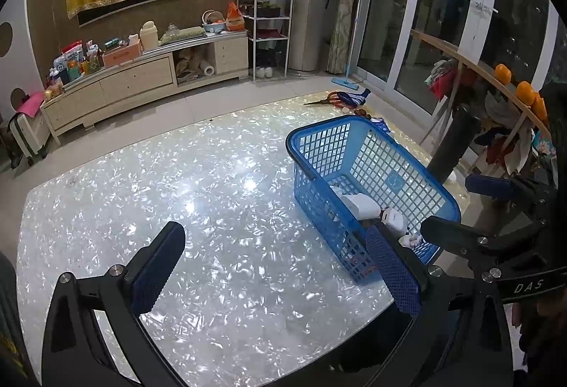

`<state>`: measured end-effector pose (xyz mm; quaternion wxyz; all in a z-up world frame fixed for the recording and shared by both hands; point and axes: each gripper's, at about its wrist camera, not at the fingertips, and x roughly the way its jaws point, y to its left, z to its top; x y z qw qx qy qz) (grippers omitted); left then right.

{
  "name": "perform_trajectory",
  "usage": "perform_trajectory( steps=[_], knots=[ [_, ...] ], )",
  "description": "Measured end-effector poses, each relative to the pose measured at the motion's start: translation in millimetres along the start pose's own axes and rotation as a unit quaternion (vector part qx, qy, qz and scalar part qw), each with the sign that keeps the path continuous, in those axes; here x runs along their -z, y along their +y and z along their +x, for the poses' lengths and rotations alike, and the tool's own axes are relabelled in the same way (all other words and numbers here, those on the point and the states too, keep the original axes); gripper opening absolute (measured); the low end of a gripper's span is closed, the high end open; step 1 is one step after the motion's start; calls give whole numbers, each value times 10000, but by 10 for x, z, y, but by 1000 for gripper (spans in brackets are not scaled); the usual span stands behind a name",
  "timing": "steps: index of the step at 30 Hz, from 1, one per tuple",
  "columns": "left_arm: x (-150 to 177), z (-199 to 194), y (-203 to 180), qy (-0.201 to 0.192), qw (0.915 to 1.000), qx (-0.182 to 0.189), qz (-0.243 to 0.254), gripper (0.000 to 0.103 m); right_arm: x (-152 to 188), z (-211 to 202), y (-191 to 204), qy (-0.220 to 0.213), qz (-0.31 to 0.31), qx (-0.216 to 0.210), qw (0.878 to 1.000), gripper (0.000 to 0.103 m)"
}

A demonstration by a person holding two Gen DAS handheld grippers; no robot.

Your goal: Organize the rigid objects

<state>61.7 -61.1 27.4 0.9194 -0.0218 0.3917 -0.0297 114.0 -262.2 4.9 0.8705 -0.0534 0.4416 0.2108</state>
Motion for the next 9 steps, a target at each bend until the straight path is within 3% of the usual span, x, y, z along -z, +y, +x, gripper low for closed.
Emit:
perform_trajectory(
  steps=[9],
  knots=[
    [14,-2,18,-25,10000,-7,26,103,1,-1,0,8,22,-27,10000,103]
  ],
)
